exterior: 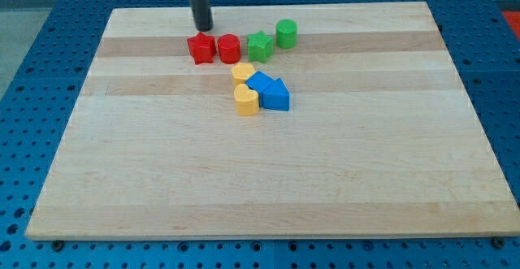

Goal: Place the green circle to the top right of the green star

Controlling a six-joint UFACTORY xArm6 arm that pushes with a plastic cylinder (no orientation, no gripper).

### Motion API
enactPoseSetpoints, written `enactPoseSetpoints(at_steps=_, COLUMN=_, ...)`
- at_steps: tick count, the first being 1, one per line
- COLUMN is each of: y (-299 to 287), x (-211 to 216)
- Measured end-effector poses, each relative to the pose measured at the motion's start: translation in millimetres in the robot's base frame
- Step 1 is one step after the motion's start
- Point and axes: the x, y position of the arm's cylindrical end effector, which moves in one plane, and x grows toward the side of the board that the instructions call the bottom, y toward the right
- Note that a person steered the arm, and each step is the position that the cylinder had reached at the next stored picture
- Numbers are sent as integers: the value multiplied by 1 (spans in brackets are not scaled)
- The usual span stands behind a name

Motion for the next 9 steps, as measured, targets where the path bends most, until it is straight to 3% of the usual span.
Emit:
enactPoseSetpoints(at_steps=3, y=135, x=-3)
enactPoseSetpoints(at_steps=9, y=148, x=32)
